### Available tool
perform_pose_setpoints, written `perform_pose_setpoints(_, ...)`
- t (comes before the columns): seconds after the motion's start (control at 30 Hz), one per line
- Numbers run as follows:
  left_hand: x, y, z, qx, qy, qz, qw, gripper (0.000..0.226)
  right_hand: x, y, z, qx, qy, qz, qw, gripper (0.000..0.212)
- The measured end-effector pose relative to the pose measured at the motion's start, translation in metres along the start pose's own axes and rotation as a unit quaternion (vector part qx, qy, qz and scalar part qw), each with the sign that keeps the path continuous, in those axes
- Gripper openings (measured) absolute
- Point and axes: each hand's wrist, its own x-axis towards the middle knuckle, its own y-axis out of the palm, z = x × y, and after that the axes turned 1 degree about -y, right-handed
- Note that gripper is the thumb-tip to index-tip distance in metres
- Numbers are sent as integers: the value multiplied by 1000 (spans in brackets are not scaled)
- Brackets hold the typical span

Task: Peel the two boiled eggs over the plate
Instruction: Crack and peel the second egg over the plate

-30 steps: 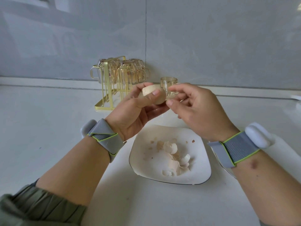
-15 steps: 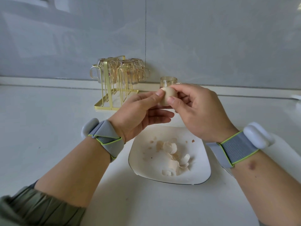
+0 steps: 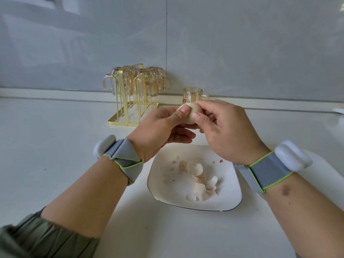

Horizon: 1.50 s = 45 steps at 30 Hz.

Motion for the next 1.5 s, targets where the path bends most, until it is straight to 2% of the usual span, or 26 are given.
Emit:
perform_pose_setpoints(0.23,1,0,0,21,-15,-23,999,44,-1,5,-2,-16,-16,-21,1000,22)
perform_pose_setpoints(0.3,1,0,0,21,-19,-21,999,48,-2,4,0,-6,-15,-21,1000,30)
perform_pose_setpoints(0.37,1,1,-1,21,-22,-19,999,50,-2,3,1,0,-25,-22,999,25)
perform_pose_setpoints(0.7,-2,3,-2,40,-24,-21,999,48,-2,2,2,9,-29,-18,999,16)
perform_pose_setpoints(0.93,-1,-1,-1,17,-42,-41,998,48,-3,2,1,25,-24,32,999,23)
perform_pose_setpoints(1.33,1,-2,1,27,-35,-62,997,43,-3,3,2,23,-3,35,999,28)
perform_pose_setpoints(1.5,1,-2,1,18,-35,-59,998,39,-2,1,1,101,28,28,994,28)
